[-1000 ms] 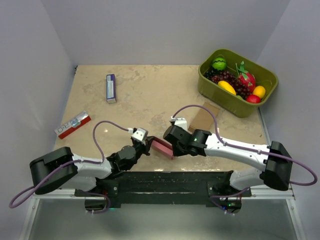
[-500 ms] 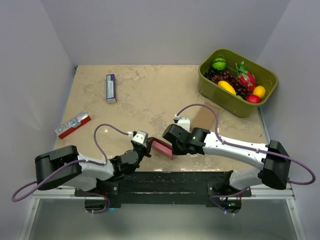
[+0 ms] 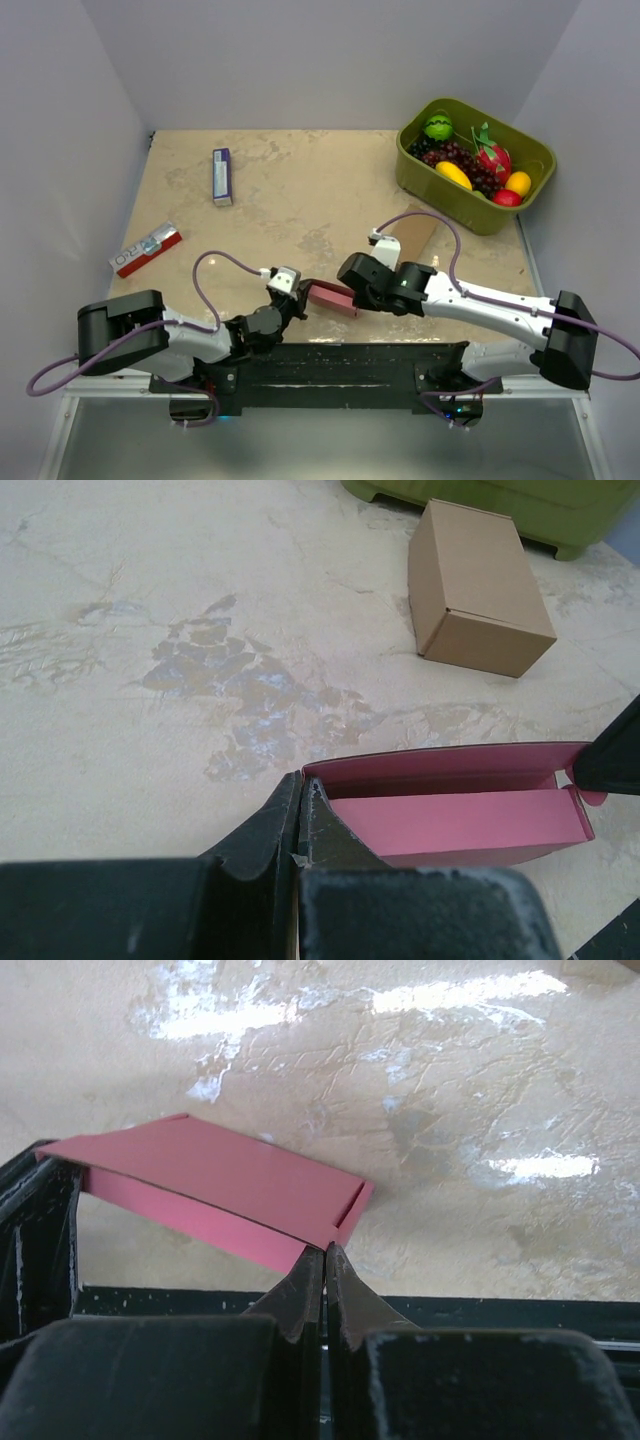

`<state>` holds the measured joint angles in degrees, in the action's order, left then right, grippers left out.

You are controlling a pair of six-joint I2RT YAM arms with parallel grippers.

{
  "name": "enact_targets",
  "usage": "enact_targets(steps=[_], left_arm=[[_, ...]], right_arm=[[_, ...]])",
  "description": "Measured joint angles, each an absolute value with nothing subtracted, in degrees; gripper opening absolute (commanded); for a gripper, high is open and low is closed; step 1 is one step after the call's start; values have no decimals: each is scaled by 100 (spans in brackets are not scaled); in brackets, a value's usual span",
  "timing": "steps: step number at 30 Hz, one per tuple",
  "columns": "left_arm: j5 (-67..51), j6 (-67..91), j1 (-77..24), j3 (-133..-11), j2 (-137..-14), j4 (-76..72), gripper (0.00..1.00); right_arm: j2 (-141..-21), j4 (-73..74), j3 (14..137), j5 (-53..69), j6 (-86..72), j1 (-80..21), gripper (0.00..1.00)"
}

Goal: Fold the paper box

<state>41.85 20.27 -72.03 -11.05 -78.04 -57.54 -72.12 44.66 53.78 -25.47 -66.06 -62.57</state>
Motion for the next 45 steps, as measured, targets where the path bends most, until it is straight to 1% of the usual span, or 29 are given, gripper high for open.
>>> enact_targets(steps=[14,29,45], left_arm=[[4230,2043,-7290,-1116,-7804,-5732,0],[4224,2064,-7332,-1179,-7736,-5527,0],[4217,2169,-7343,-1208,-7596,-5280,0]], right_arm=[[-7293,4423,5295,-3116,-6873,-6425,0],[-7579,4740,5251,-4007,-7432,-7279,0],[-8020,4989,5172,-5068,-8433,-8040,0]])
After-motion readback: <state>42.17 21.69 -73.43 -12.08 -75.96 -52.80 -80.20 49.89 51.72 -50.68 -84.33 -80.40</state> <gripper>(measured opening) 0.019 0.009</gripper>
